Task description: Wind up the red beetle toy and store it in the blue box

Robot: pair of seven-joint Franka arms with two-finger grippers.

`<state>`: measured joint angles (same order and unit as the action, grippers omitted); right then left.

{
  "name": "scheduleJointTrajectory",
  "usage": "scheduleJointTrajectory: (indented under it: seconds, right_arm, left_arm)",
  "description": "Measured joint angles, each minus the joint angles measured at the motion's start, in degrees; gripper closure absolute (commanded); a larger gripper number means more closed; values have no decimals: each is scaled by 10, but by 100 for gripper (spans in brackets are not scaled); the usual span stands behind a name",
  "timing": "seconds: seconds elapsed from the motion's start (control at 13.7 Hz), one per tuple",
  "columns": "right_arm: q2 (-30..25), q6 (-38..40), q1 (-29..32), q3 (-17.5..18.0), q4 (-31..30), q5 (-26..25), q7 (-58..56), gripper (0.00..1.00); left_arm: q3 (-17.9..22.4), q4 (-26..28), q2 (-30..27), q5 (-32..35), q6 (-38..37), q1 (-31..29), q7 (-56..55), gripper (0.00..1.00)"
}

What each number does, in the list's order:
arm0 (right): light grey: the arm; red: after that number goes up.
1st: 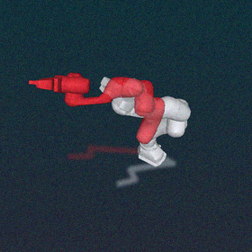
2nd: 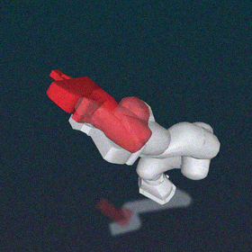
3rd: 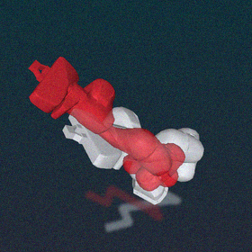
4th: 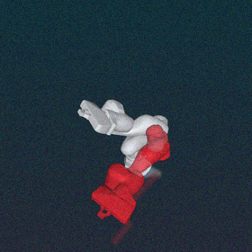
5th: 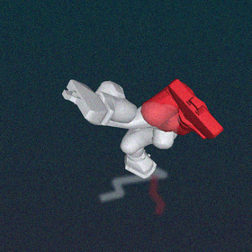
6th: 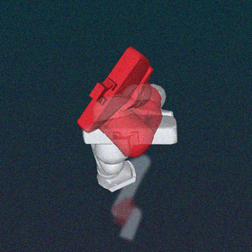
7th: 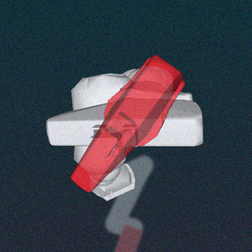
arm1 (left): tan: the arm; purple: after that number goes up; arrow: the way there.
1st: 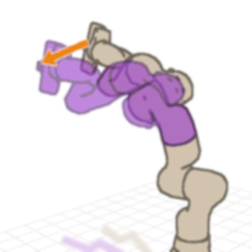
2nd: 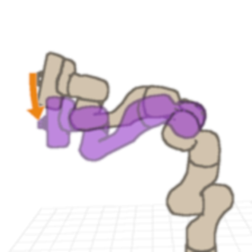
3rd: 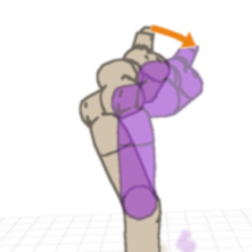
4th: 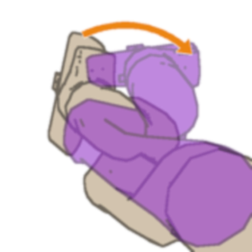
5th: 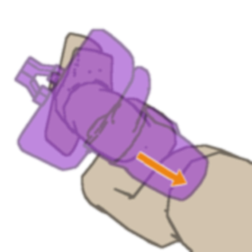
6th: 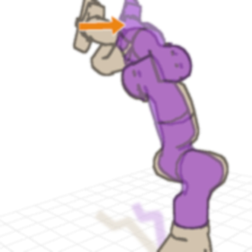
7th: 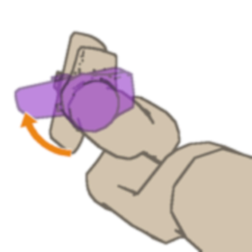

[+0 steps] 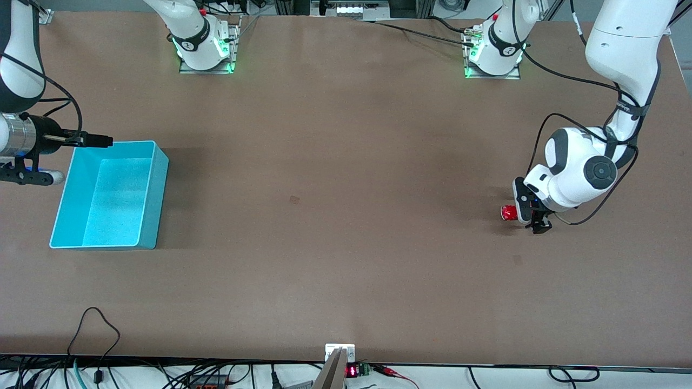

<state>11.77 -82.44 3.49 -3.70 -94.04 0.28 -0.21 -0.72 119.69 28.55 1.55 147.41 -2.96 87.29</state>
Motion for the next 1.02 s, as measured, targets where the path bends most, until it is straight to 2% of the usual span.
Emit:
scheduleJointTrajectory:
  seconds: [0.29,0.37,0.44,0.59,0.95,1.02]
  right_arm:
    - [0,0,0,0,0,0,0,0]
    - [0,0,0,0,0,0,0,0]
    - [0,0,0,1,0,0,0,0]
    - [0,0,0,1,0,0,-1,0]
    - [0,0,0,1,0,0,-1,0]
    - [0,0,0,1,0,0,-1,0]
  left_arm:
    - [0,6,0,0,5,0,6,25]
    - [0,6,0,0,5,0,6,37]
    - [0,6,0,0,6,0,6,38]
    - [0,6,0,0,6,0,7,50]
    - [0,6,-1,0,9,0,8,67]
    - [0,6,-1,0,9,0,8,68]
